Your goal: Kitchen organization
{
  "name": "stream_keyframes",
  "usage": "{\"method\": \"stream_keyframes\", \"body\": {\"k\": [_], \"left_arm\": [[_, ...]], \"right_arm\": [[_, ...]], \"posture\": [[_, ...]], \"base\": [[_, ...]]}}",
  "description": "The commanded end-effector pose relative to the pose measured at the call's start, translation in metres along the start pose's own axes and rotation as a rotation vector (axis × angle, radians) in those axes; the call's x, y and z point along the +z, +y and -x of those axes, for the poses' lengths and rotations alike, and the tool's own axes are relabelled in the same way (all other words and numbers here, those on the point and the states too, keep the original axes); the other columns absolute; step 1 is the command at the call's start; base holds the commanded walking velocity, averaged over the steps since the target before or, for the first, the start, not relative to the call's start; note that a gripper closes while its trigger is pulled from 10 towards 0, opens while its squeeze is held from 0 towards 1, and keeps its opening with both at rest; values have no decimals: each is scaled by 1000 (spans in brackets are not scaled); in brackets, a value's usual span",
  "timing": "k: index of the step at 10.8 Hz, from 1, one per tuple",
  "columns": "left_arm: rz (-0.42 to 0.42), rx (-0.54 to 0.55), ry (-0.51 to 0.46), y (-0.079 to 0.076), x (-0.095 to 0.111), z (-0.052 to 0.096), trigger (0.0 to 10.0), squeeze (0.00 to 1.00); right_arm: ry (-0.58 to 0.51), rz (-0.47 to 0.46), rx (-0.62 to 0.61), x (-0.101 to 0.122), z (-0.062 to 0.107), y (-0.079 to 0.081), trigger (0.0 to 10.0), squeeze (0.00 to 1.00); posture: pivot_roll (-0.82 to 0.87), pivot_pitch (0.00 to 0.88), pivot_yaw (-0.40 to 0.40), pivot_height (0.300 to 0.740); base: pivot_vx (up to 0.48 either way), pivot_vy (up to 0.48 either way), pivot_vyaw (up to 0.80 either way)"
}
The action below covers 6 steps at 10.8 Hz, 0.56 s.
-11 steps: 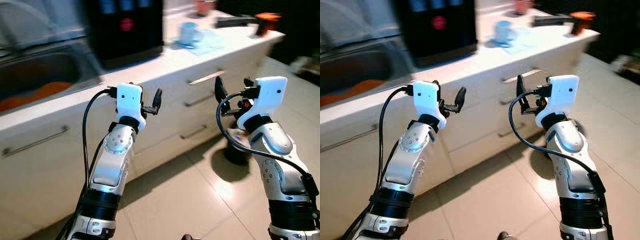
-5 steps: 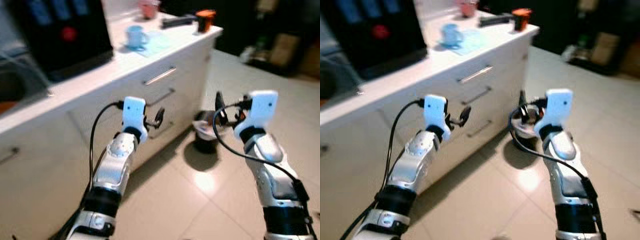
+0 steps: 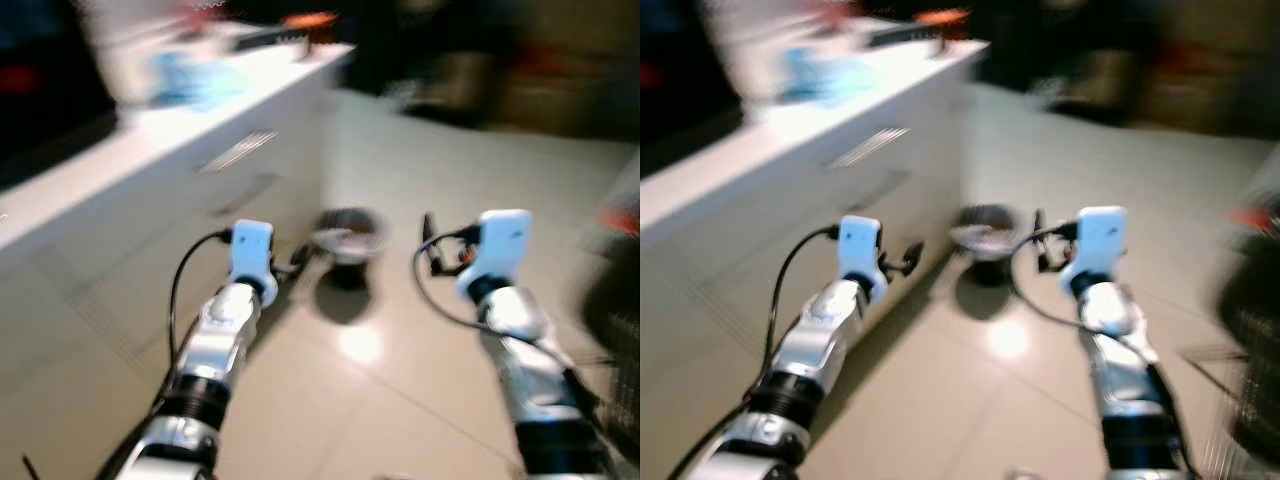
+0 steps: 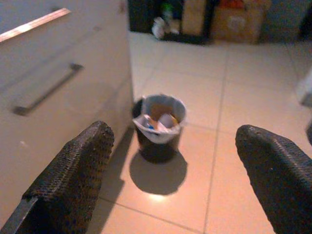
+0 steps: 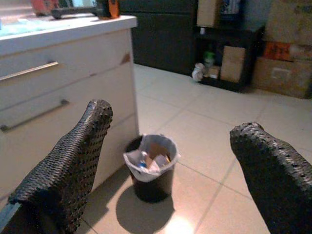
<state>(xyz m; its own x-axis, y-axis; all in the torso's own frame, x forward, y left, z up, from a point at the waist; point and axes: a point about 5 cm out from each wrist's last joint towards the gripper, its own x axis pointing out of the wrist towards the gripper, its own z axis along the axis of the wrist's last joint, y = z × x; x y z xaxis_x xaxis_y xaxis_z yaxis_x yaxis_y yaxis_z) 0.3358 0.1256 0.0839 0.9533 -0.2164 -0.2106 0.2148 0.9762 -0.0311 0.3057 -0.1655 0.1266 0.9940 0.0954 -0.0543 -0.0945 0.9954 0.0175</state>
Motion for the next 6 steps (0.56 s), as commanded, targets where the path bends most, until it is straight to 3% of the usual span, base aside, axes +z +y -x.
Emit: {"method": "stream_keyframes", "body": {"k": [1, 2, 3, 4, 5, 6], "left_arm": [[-8, 26, 24, 9, -6, -1, 10000, 0], [11, 58, 123, 18, -31, 3, 10000, 0], [21, 62, 151, 20, -38, 4, 10000, 0], [17, 91, 227, 27, -60, 13, 10000, 0], [11, 102, 262, 29, -70, 17, 10000, 0], [5, 115, 309, 30, -82, 22, 10000, 0]], "right_arm": [[44, 14, 7, -16, 2, 2, 10000, 0], [129, 14, -18, -43, 6, -3, 10000, 0], [155, 4, -28, -51, 8, -5, 10000, 0], [256, -13, -80, -82, 14, -15, 10000, 0], [315, -32, -117, -98, 19, -21, 10000, 0], [394, -102, -174, -117, 27, -28, 10000, 0]], "posture": [[31, 7, 70, 740], [28, 8, 70, 740], [27, 8, 71, 740], [22, 9, 73, 740], [21, 8, 72, 740], [20, 9, 73, 740]], "base": [[0, 0, -800], [0, 0, -800], [0, 0, -800], [0, 0, -800], [0, 0, -800], [0, 0, -800]]}}
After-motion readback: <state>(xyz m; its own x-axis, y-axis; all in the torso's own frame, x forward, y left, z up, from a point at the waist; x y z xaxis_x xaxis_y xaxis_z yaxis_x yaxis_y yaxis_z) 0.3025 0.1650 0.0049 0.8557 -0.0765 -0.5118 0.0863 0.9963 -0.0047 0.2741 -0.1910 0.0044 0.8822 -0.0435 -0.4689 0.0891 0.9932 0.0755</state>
